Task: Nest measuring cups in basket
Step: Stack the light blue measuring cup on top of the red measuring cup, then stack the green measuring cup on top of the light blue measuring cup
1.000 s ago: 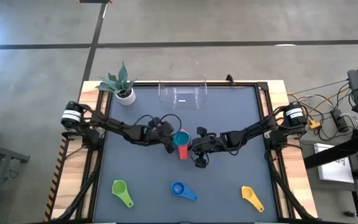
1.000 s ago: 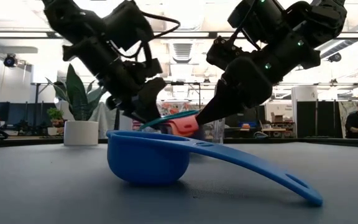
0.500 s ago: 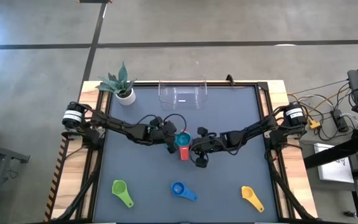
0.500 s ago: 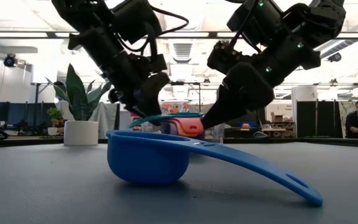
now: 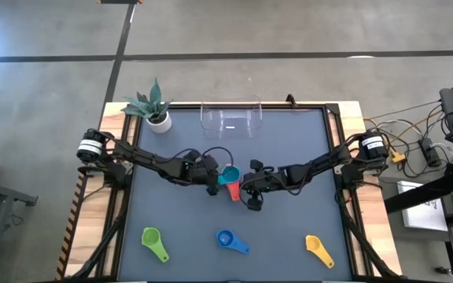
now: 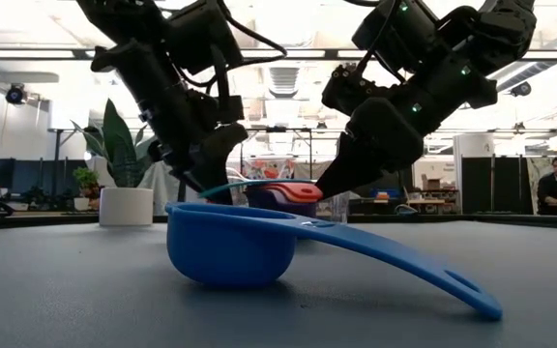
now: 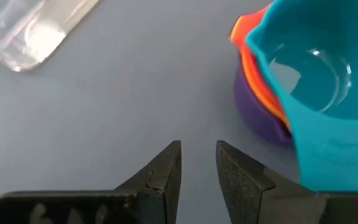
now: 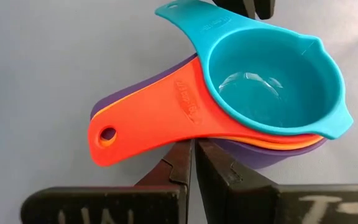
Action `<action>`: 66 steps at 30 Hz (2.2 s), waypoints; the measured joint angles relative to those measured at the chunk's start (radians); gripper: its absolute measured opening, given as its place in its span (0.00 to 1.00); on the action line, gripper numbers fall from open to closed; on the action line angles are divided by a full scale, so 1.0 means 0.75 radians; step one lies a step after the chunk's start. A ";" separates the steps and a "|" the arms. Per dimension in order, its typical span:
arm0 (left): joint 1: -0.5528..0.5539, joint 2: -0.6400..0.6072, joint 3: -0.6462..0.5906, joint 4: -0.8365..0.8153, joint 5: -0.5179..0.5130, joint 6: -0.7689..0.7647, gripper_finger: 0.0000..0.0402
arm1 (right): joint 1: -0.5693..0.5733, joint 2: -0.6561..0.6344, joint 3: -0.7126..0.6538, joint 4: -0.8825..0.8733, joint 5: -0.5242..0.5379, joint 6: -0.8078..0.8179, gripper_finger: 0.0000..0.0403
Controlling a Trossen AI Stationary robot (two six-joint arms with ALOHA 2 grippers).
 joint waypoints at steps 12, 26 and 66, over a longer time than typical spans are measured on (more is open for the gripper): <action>-0.070 -0.005 0.101 -0.111 0.166 -0.122 0.21 | 0.001 0.000 0.013 -0.001 -0.004 0.022 0.03; -0.094 -0.003 0.166 -0.117 0.200 -0.157 0.21 | 0.001 0.000 0.041 -0.001 -0.008 0.028 0.03; -0.276 -0.137 0.167 -0.603 0.198 -0.355 0.21 | 0.001 -0.014 0.041 -0.075 -0.004 0.016 0.03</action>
